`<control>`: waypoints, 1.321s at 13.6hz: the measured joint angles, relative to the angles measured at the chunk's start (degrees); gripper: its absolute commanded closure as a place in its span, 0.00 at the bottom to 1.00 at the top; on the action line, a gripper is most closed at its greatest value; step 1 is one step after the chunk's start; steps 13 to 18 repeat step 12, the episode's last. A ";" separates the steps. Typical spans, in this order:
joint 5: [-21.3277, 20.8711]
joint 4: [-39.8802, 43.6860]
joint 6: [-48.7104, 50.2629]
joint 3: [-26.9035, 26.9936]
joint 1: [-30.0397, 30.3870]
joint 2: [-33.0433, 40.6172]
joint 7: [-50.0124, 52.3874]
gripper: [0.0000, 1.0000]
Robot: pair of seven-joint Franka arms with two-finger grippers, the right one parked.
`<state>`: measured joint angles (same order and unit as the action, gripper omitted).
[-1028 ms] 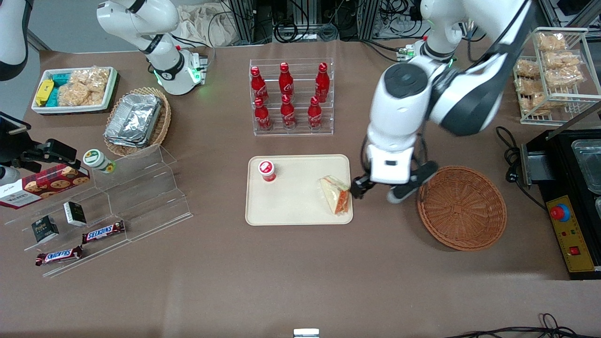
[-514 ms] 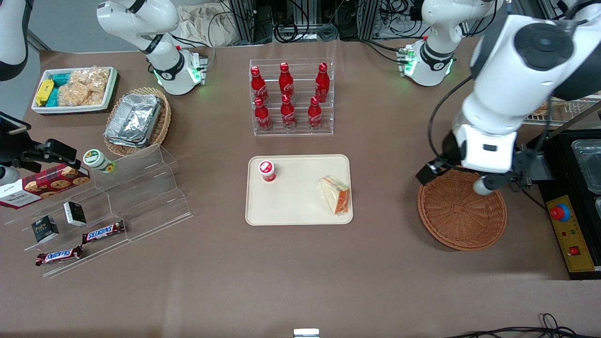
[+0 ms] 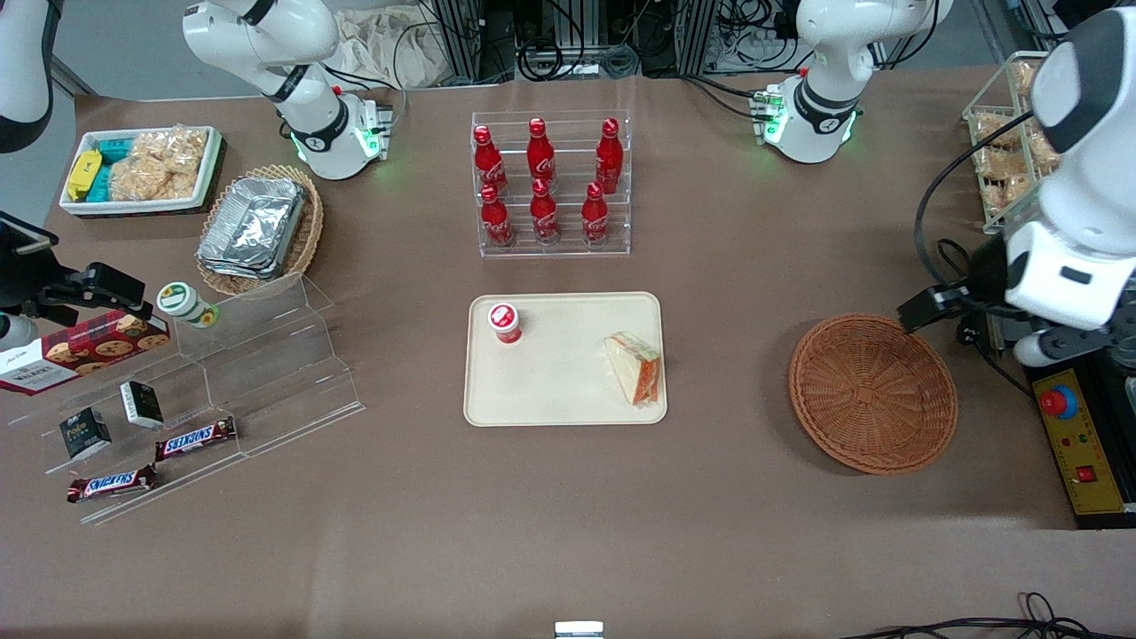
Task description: Place sandwich from basket to tray
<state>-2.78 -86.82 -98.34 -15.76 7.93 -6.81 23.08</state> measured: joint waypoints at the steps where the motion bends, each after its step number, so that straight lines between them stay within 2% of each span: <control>1: 0.54 -0.10 0.52 3.99 -2.58 0.69 -2.68 0.00; 4: 2.26 -2.12 0.84 14.17 -10.30 3.05 -9.87 0.00; 6: 2.47 -4.49 0.79 18.79 -13.83 4.83 -13.33 0.00; 11: 2.51 -12.23 -2.49 20.39 -15.07 9.99 -15.61 0.00; 18: 2.51 -12.56 -2.51 20.60 -15.08 10.37 -15.61 0.00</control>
